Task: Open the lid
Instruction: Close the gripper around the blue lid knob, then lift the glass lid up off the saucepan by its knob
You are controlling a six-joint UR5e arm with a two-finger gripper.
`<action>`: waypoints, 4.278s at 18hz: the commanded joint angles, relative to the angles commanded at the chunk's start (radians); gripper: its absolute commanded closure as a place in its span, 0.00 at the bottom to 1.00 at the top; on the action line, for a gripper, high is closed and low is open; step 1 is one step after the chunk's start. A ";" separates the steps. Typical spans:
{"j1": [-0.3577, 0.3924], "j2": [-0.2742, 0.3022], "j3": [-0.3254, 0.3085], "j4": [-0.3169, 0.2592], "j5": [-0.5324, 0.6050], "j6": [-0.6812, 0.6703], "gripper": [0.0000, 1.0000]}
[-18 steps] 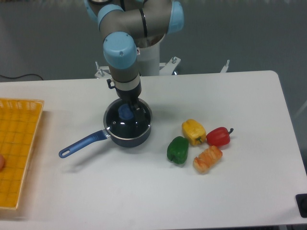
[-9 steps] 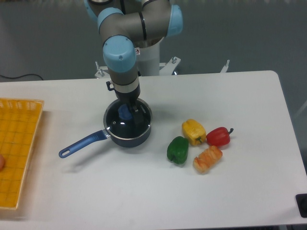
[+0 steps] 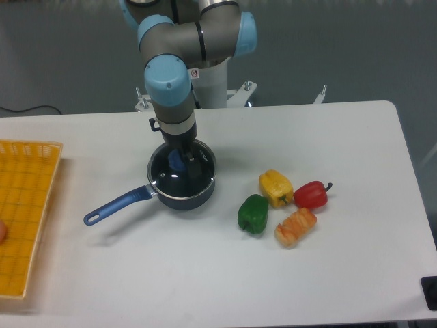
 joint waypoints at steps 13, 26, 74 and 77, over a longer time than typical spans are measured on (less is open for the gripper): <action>-0.015 -0.017 0.000 0.014 0.003 -0.014 0.00; -0.015 -0.023 0.000 0.014 0.005 -0.014 0.20; 0.143 -0.029 0.265 -0.288 0.006 -0.009 0.39; 0.159 -0.029 0.264 -0.288 0.008 -0.009 0.39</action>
